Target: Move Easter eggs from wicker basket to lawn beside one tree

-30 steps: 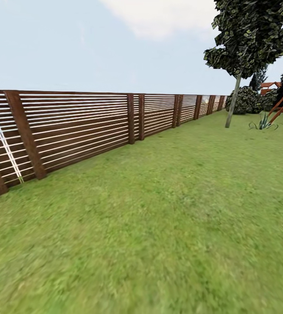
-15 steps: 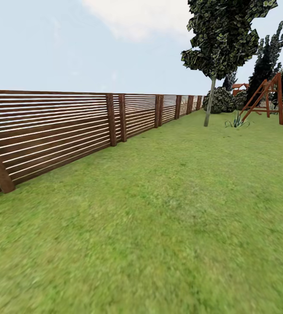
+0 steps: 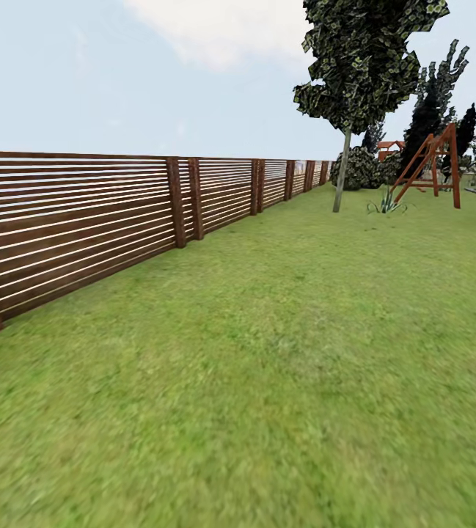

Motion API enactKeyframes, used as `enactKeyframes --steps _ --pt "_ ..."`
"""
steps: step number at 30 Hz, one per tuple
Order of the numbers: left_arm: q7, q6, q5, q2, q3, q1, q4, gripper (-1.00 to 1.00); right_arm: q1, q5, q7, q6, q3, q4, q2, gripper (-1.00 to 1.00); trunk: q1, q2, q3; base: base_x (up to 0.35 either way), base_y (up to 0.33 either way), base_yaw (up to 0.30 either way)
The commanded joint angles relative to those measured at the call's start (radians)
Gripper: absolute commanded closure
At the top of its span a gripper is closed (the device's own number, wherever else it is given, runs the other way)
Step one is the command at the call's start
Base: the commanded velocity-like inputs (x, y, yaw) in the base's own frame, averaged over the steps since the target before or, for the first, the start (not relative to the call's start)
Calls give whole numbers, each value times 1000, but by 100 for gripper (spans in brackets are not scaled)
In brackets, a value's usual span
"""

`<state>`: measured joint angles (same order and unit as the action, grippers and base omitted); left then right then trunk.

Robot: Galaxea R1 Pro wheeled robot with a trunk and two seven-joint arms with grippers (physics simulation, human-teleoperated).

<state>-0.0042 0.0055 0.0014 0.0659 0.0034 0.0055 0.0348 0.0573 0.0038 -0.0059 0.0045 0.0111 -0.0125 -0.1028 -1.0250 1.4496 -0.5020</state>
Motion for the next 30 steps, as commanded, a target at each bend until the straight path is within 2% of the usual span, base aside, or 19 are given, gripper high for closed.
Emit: enactKeyframes --steps 1,6,14,23,30 --pt "0 1 0 0 1 1 2 -100 1 -1 -1 1 1 -1 0 -100 0 0 -1 2 0 0" --pt "0 5 1 0 0 1 2 -100 1 -1 -6 0 1 -1 2 -100 0 0 -1 76 0 0" --pt "-2 7 2 0 3 1 2 -100 1 -1 -7 1 1 -5 8 -100 0 0 -1 325 0 -14" --pt "-2 7 2 0 3 1 3 -100 1 -3 -7 0 1 -12 8 -100 0 0 -3 342 0 -241" --pt "-2 7 2 0 3 1 3 -100 1 -6 -8 0 -1 -12 8 -100 0 0 -3 343 0 -56"
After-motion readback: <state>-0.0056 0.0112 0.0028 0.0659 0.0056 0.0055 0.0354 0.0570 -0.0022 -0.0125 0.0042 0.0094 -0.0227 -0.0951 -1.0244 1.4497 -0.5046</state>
